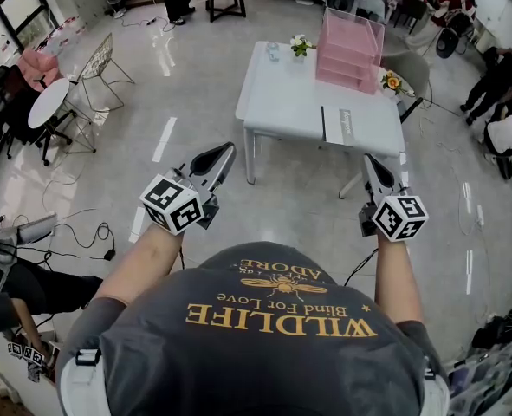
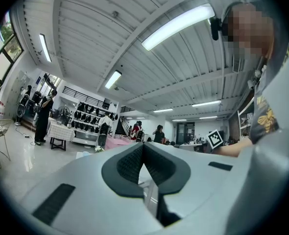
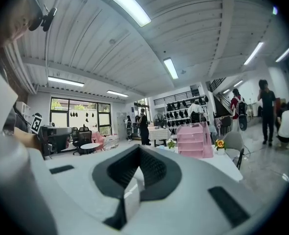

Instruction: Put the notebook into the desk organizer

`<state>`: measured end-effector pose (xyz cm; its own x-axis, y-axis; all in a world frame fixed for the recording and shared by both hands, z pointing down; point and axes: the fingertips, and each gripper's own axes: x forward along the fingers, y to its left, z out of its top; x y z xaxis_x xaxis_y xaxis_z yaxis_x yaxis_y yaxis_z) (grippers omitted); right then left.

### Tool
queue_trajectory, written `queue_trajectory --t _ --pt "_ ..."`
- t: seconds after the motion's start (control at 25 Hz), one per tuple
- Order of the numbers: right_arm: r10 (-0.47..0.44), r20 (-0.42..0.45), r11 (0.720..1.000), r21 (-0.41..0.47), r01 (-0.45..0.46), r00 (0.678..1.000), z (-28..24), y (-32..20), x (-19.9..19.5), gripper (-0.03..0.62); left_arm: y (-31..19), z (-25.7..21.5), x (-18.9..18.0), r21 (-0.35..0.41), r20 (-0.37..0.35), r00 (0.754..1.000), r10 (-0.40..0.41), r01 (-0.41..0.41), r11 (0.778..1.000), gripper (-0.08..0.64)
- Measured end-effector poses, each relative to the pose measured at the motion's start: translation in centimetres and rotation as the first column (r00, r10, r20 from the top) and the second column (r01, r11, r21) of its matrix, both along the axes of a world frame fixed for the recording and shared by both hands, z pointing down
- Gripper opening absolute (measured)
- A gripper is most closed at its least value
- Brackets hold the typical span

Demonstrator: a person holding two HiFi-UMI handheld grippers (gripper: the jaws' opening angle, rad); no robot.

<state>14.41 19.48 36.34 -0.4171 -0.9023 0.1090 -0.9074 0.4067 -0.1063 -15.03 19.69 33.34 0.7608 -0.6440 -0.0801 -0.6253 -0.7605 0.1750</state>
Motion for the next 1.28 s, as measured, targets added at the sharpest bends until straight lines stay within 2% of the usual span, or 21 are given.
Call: queue_trajectory --t 0.16,0.24,0.32,0.6,0.88,1.08,1.28 --pt "-0.006 0.007 1.0 0.007 0.006 1.0 -0.4 -0.1 1.1 -0.002 0.2 -0.5 1.0 0.007 0.003 1.0 -0.017 0.017 1.0 -0.002" --pt "-0.057 0.023 0.998 -0.022 0.058 0.998 -0.2 -0.3 1.2 0.291 0.5 -0.8 1.6 0.01 0.003 1.0 -0.031 0.031 0.999 -0.002" --pt "-0.09 0.029 0.995 -0.038 0.091 0.996 0.1 -0.4 1.7 0.361 0.9 -0.9 2.3 0.009 0.001 0.999 -0.048 0.048 0.999 -0.002" --pt "-0.136 0.023 0.99 -0.037 0.137 0.99 0.3 -0.9 4.1 0.374 1.7 -0.6 4.7 0.005 -0.001 0.995 -0.1 0.1 0.995 -0.002" --pt "-0.136 0.029 0.99 -0.039 0.137 0.99 0.7 -3.4 4.1 0.374 0.1 0.3 4.3 -0.019 -0.001 0.993 -0.118 0.118 0.993 -0.002" --pt "-0.109 0.013 0.993 -0.052 0.109 0.994 1.5 -7.5 2.6 0.374 -4.7 1.4 2.9 -0.019 -0.023 0.996 -0.085 0.084 0.996 -0.002" --pt "-0.043 -0.018 0.998 -0.045 0.042 0.999 1.3 -14.0 -0.3 0.374 -13.1 1.5 0.1 0.004 -0.056 0.998 -0.013 0.013 1.0 -0.002"
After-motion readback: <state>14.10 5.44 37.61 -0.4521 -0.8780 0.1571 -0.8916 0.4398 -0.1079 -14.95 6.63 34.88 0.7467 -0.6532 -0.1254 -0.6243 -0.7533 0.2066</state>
